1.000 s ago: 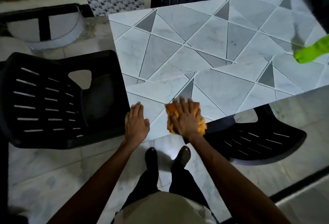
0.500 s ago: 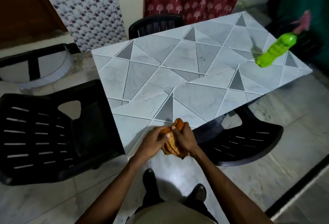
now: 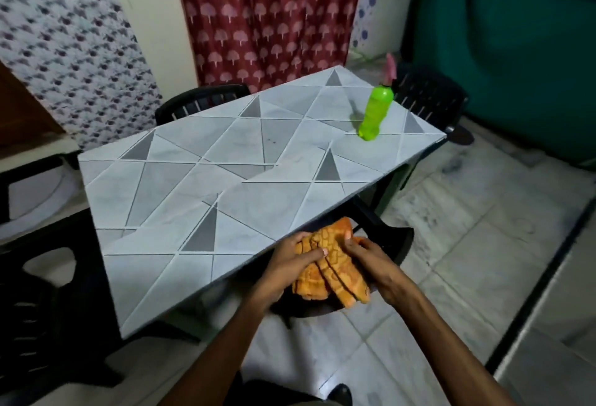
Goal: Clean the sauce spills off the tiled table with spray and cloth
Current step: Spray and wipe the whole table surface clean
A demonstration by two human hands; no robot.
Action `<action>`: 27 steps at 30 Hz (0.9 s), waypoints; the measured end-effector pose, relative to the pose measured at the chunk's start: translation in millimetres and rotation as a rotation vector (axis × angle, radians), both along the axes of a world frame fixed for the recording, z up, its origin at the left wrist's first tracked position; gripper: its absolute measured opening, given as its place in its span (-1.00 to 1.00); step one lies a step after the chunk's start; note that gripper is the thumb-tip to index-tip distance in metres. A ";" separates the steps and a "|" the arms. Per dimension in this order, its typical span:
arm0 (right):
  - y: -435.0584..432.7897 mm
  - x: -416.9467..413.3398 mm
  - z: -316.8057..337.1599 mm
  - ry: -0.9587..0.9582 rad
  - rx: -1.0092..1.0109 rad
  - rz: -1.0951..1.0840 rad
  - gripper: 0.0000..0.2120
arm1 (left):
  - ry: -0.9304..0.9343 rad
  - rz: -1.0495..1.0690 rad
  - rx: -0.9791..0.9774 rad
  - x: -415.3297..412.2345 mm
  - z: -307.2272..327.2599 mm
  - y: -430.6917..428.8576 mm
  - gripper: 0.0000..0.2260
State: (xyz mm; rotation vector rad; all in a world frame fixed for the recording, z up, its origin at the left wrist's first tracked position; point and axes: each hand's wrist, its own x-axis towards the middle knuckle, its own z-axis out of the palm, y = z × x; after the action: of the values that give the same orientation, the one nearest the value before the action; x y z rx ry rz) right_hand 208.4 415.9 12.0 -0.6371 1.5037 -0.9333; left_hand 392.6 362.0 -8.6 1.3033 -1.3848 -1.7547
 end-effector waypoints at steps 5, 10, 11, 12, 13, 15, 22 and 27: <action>25.2 -83.5 29.7 0.034 -0.023 -0.066 -0.55 | 0.159 0.101 0.108 -78.8 29.0 2.6 -0.80; 12.3 -143.3 50.9 0.177 -0.037 -0.122 -0.56 | 0.244 0.049 0.166 -148.0 42.7 -6.4 -0.76; 8.2 -155.9 54.6 0.164 -0.045 -0.114 -0.55 | 0.249 0.056 0.176 -162.7 43.8 -11.7 -0.76; 3.5 -166.1 54.9 0.105 -0.059 -0.105 -0.53 | 0.258 0.065 0.183 -173.1 45.0 -15.8 -0.75; -3.2 -180.8 57.9 0.011 -0.074 -0.112 -0.52 | 0.278 0.074 0.179 -188.5 45.4 -23.4 -0.74; -16.6 -202.0 61.5 -0.217 -0.102 -0.120 -0.60 | 0.312 0.088 0.146 -209.4 48.2 -37.6 -0.68; -91.6 -301.9 54.0 -0.018 -0.167 -0.002 -0.61 | 0.173 0.010 -0.107 -292.5 36.5 -111.1 -0.72; -148.3 -364.2 61.9 0.232 -0.328 0.316 -0.43 | 0.024 -0.072 -0.284 -339.0 38.1 -163.7 -0.74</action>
State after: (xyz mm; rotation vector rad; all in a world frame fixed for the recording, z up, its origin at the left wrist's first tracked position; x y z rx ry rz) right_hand -155.8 267.7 73.9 -1.2196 1.4045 -0.8870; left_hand 53.6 198.3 29.5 1.0878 -1.6162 -1.5443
